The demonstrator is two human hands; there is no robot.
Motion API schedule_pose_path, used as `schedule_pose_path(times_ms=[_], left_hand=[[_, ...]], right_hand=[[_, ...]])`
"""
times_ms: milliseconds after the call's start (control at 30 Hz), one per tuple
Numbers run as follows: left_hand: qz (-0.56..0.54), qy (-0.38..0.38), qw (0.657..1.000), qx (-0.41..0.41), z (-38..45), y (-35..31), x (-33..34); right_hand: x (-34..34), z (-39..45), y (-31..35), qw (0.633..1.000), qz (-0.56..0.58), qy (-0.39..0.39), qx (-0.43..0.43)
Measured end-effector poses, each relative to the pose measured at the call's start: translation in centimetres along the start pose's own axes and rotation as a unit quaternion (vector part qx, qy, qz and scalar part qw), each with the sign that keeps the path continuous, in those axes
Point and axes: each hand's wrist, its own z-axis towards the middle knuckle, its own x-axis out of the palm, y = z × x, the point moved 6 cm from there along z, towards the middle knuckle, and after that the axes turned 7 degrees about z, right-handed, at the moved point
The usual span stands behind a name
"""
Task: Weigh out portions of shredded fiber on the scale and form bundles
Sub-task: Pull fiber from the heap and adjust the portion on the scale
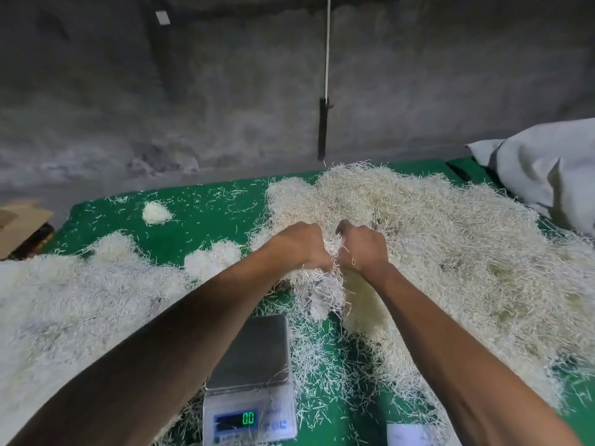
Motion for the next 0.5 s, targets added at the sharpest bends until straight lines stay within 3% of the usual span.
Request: schedule_pose_path(times_ms=[67, 233, 367, 433, 500], left_hand=[[0.020, -0.023, 1.000, 0.005, 0.1, -0.5, 0.2], [-0.010, -0.041, 0.989, 0.143, -1.8, -2.3, 0.9], [-0.074, -0.054, 0.981, 0.170, -2.6, -0.6, 1.3], [-0.042, -0.068, 0.988, 0.135, -3.1, 2.6, 1.9], [-0.025, -0.104, 0.994, 0.034, -3.2, 8.5, 2.3]], right_hand=[[-0.3, -0.1, 0.4, 1.000, -0.015, 0.003, -0.004], [0.5, -0.7, -0.2, 0.999, -0.043, 0.015, 0.001], [1.4, 0.0, -2.3, 0.992, 0.011, 0.052, 0.115], [0.5, -0.6, -6.9, 0.981, 0.011, 0.050, 0.188], [-0.1, -1.5, -10.4, 0.975, -0.004, 0.070, 0.213]])
